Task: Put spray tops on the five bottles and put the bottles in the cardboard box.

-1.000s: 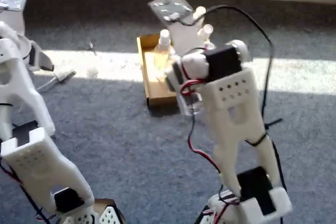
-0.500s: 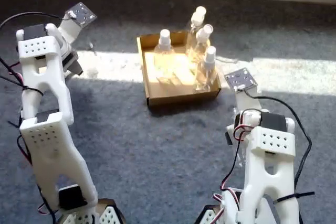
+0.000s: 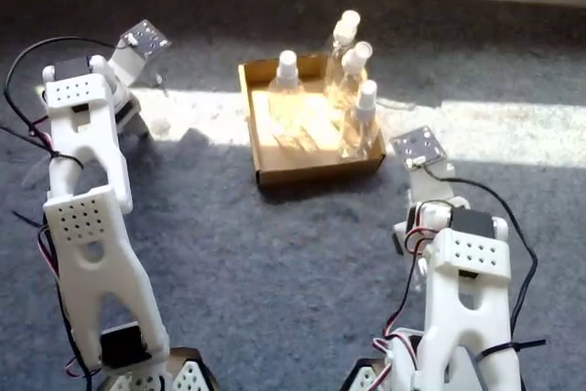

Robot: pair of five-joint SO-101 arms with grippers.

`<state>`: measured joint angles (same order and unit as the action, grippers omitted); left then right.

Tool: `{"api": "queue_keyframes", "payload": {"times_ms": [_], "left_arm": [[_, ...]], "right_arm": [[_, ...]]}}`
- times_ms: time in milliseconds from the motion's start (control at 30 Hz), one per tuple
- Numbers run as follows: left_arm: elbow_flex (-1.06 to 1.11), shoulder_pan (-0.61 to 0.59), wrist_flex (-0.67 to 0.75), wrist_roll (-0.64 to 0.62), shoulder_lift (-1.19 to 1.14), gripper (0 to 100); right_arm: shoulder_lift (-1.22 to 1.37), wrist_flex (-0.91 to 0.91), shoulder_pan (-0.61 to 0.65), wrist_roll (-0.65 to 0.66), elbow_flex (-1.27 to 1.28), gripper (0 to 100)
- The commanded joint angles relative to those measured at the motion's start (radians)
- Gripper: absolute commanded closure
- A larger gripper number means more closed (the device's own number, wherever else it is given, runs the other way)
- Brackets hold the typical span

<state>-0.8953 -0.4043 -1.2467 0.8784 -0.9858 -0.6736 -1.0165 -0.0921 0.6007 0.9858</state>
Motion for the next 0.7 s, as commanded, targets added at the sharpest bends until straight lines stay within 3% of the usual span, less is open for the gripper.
{"api": "queue_keyframes", "payload": {"times_ms": [0, 133, 300, 667], "left_arm": [[-0.128, -0.048, -0.055, 0.014, -0.035, 74], [-0.251, -0.073, -0.181, 0.025, -0.062, 74], [-0.341, -0.070, -0.381, 0.175, -0.067, 78], [-0.340, -0.010, -0.315, 0.138, -0.070, 79]], "right_arm": [[-0.022, 0.042, -0.008, 0.005, 0.016, 99.4], [-0.022, 0.042, -0.008, -0.015, 0.022, 99.4], [-0.022, 0.039, -0.008, -0.051, 0.024, 99.4], [-0.022, 0.036, -0.005, -0.051, 0.025, 99.4]]}}
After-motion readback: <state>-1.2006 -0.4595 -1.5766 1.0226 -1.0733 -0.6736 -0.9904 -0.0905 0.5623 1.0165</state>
